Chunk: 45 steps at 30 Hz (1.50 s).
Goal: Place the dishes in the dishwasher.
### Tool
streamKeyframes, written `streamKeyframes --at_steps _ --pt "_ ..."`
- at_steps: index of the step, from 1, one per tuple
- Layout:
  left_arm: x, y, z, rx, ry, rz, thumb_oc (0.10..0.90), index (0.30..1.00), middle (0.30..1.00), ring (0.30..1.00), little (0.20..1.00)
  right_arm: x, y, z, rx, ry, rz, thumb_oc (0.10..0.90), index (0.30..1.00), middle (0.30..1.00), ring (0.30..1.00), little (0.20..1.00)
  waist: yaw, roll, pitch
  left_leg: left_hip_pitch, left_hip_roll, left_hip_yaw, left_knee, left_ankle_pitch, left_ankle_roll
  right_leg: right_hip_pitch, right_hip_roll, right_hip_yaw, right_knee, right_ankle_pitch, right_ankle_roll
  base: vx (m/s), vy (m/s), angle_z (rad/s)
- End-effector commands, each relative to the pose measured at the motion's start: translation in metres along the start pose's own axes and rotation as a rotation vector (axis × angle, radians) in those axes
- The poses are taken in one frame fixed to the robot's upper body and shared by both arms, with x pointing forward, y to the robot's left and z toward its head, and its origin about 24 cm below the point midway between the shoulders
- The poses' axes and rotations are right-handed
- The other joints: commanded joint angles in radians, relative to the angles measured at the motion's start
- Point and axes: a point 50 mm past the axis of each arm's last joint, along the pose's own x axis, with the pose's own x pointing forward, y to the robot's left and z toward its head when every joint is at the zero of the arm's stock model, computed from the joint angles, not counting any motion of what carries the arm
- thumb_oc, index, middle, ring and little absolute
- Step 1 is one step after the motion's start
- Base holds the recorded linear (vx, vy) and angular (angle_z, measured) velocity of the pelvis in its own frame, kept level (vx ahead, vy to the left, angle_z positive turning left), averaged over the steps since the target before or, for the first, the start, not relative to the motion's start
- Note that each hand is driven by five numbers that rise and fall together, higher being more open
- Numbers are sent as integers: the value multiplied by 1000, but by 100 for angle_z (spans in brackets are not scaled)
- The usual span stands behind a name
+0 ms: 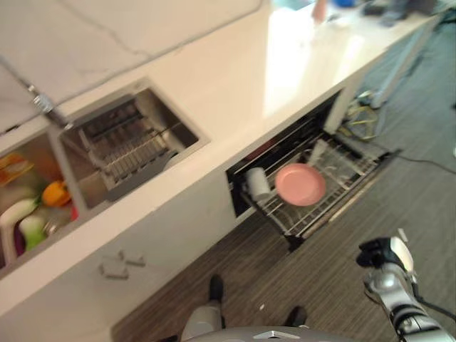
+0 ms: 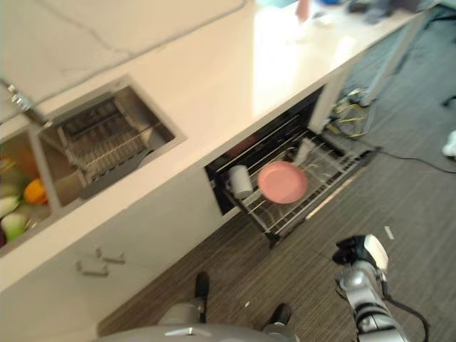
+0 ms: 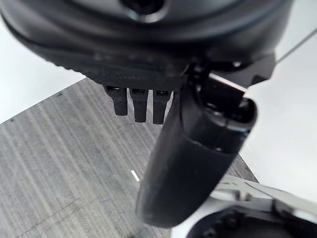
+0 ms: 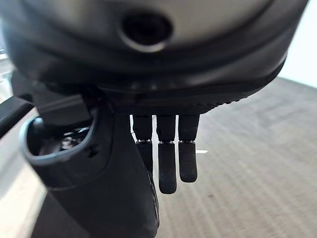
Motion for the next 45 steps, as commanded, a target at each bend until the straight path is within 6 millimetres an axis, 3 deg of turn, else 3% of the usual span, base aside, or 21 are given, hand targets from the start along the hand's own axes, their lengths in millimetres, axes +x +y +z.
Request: streamKeyframes --at_steps 1,6,8,11,14,15,17,20,21,23,26,29,31,32,33,35,36,37,38,40,45 --pt "4 -5 18 54 -18 4 800 900 900 900 900 21 -30 85 203 -225 -131 400 300 300 300 300 83 8 63 66 -34 -36 6 -187 -20 -16 -105 -45 55 -39 77 -21 -21 95" --pt "2 -6 5 81 -1 -6 800 900 900 900 900 27 -46 114 31 -336 -158 400 300 300 300 300 131 41 85 15 -51 -83 6 -157 -32 -10 -124 -123 67 -41 85 -24 -15 64" --pt "1 -2 2 93 -5 4 800 900 900 900 900 25 -69 166 -197 -554 -236 400 300 300 300 300 156 43 102 -15 -55 -91 5 -139 -41 -25 -133 -144 71 -36 90 -25 -18 46" --pt "1 -3 9 109 -44 -4 800 900 900 900 900 20 -101 215 -297 -696 -348 400 300 300 300 300 180 37 117 -47 -50 -93 5 -125 -50 -43 -133 -158 69 -31 93 -36 -35 24" --pt "2 -4 17 103 -74 -7 800 900 900 900 900 12 -118 244 -304 -771 -419 400 300 300 300 300 187 32 128 -68 -49 -101 5 -119 -53 -59 -130 -164 70 -29 92 -31 -51 10" --pt "2 -3 25 106 -102 2 800 900 900 900 900 -2 -139 273 -196 -842 -507 400 300 300 300 300 193 23 139 -85 -50 -108 5 -115 -54 -72 -126 -165 72 -30 91 -31 -68 19" --pt "3 1 34 116 -135 25 800 900 900 900 900 -17 -166 297 -49 -905 -601 400 300 300 300 300 206 6 150 -103 -49 -120 5 -109 -57 -81 -119 -176 75 -37 87 -37 -103 29" --pt "3 6 35 89 -133 38 800 900 900 900 900 -21 -176 303 -7 -916 -626 400 300 300 300 300 215 -5 150 -110 -48 -130 5 -107 -59 -82 -115 -189 81 -42 84 -5 -70 31" --pt "3 8 34 61 -125 46 800 900 900 900 900 -22 -177 304 -2 -918 -624 428 342 342 342 342 218 -9 149 -112 -49 -133 5 -106 -60 -80 -113 -192 81 -44 83 0 -45 22" --pt "3 11 31 26 -112 59 800 900 900 900 900 -21 -174 303 10 -913 -611 800 900 900 900 900 219 -13 147 -114 -50 -138 5 -105 -61 -78 -109 -198 81 -47 81 -2 -48 10" --pt "3 12 28 -19 -99 69 800 900 900 900 900 -19 -160 300 51 -903 -555 800 900 900 900 900 219 -19 146 -114 -49 -142 5 -106 -62 -75 -105 -200 81 -49 77 -1 -18 2" --pt "3 7 34 -30 -128 32 800 900 900 900 900 -2 -104 265 80 -788 -371 800 900 900 900 900 219 -32 137 -100 -44 -142 5 -110 -63 -59 -99 -207 84 -57 72 2 -41 1" --pt "3 6 42 -32 -159 19 800 900 900 900 900 9 -60 223 95 -656 -229 800 900 900 900 900 208 -37 131 -86 -33 -132 5 -114 -66 -43 -95 -211 89 -67 67 4 -34 19" --pt "3 11 44 -42 -170 33 800 900 900 900 900 10 -41 198 142 -575 -174 800 900 900 900 900 201 -43 126 -75 -26 -123 5 -117 -69 -31 -94 -216 92 -72 66 18 -35 25" --pt "3 14 47 -69 -167 52 800 900 900 900 900 8 -6 150 269 -398 -88 800 900 900 900 900 184 -47 117 -54 -6 -97 5 -121 -72 -7 -94 -229 97 -81 63 15 -41 22" --pt "4 20 45 -81 -152 65 800 900 900 900 900 5 8 126 283 -326 -49 800 900 900 900 900 179 -55 110 -38 1 -85 6 -125 -75 6 -92 -231 98 -87 61 31 -28 45" --pt "4 27 40 -125 -115 69 800 900 900 900 900 -3 31 74 245 -178 49 800 900 900 900 900 156 -68 91 -5 19 -55 11 -128 -82 35 -83 -233 102 -100 56 52 -19 52" --pt "4 28 39 -124 -112 70 800 900 900 900 900 -4 32 73 244 -176 54 800 900 900 900 900 157 -69 91 -2 19 -55 11 -130 -83 38 -83 -233 101 -101 56 131 -26 34" --pt "4 31 33 -139 -86 57 800 900 900 900 900 -13 44 37 207 -85 125 800 900 900 900 900 150 -83 70 26 28 -46 13 -139 -86 66 -76 -238 103 -109 53 124 -9 11" --pt "2 40 21 -207 -61 61 800 900 900 900 900 -18 40 12 200 -35 126 800 900 900 900 900 135 -98 44 67 38 -32 15 -155 -79 90 -69 -232 108 -119 52 128 8 9" --pt "-2 57 1 -389 -8 111 800 900 900 900 900 -16 34 8 308 25 82 800 900 900 900 900 127 -133 -18 173 45 19 18 -197 -61 129 -67 -177 122 -125 52 76 78 -38"
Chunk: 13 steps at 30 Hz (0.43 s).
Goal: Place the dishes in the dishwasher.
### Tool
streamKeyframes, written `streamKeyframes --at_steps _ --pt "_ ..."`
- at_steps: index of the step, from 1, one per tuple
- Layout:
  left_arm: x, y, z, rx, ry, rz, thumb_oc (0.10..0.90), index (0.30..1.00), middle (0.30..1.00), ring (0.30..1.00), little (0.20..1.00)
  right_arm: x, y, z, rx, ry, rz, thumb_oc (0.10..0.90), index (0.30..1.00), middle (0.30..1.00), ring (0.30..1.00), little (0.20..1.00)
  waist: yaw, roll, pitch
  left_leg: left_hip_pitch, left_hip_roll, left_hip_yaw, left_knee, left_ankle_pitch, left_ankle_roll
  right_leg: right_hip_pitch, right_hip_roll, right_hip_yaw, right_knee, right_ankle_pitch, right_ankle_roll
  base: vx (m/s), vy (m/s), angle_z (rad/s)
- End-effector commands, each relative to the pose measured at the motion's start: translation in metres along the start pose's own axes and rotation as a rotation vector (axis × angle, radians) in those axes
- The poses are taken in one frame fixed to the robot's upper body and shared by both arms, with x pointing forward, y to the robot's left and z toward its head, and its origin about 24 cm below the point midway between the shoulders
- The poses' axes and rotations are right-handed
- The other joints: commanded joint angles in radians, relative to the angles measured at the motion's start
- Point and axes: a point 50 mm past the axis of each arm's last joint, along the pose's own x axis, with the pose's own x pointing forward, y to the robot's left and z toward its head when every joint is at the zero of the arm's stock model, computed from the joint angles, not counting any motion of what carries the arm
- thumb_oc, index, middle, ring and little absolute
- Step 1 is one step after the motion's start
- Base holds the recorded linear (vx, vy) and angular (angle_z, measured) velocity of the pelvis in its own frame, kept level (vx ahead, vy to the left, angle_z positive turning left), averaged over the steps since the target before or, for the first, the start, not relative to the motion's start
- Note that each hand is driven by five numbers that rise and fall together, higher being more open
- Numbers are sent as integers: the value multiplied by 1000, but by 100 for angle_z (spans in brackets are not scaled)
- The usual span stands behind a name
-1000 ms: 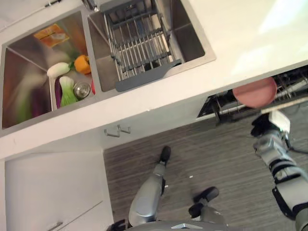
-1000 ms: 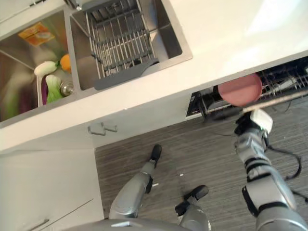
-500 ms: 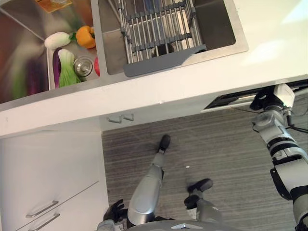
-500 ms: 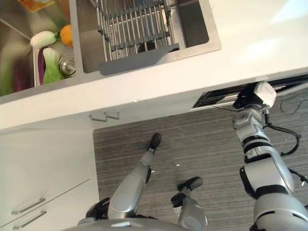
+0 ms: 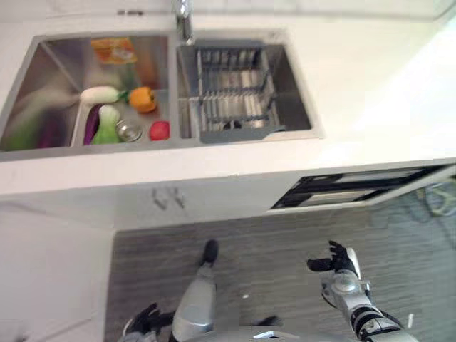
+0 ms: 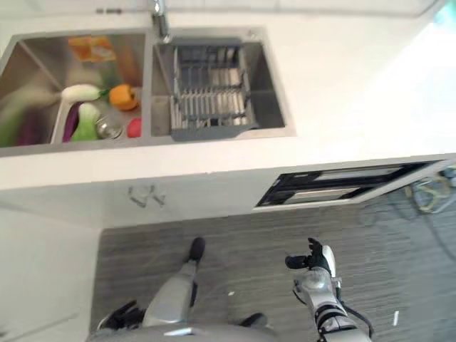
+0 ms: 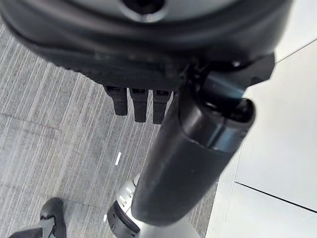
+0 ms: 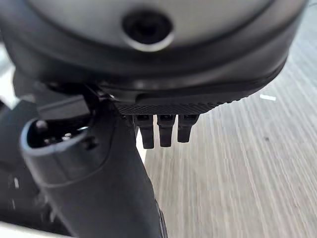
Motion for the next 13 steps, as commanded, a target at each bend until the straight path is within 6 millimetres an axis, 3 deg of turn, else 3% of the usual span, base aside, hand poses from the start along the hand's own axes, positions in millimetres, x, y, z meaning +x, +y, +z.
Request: streamKeyframes --at_steps 1,6,7,9,11,12,13 --pt "-5 11 -28 -28 98 23 800 900 900 900 900 17 -32 49 79 -159 -81 800 900 900 900 900 48 72 -64 201 94 32 18 -254 -87 -66 -47 73 126 -51 30 88 100 -60" --pt "-7 14 -33 -24 127 11 800 900 900 900 900 11 -7 38 -16 -127 59 800 900 900 900 900 43 51 -101 293 67 52 20 -304 -49 -53 -90 129 206 -59 43 97 179 -60" --pt "-7 9 -39 -24 140 0 800 900 900 900 900 9 -4 36 -3 -121 66 800 900 900 900 900 27 61 -95 317 36 64 45 -318 -11 -75 -135 152 299 -44 41 -21 320 -63" --pt "-8 7 -42 -8 151 -5 800 900 900 900 900 9 -2 31 24 -98 67 800 900 900 900 900 20 68 -94 334 23 70 51 -330 4 -91 -164 176 364 -43 54 -4 260 -43" --pt "-9 -1 -48 45 170 -35 800 900 900 900 900 6 2 20 90 -42 79 800 900 900 900 900 -18 80 -70 364 -2 53 67 -341 37 -138 -210 271 519 33 83 -27 189 10" --pt "-9 -6 -47 116 167 -56 800 900 900 900 900 2 4 1 93 21 98 800 900 900 900 900 -42 84 -59 365 -11 22 66 -346 43 -199 -180 430 545 14 82 -58 112 68" --pt "-9 -6 -47 116 167 -56 800 900 900 900 900 2 4 1 93 20 98 800 900 900 900 900 -41 85 -62 361 -11 23 66 -344 44 -202 -179 430 540 19 81 -78 72 94"
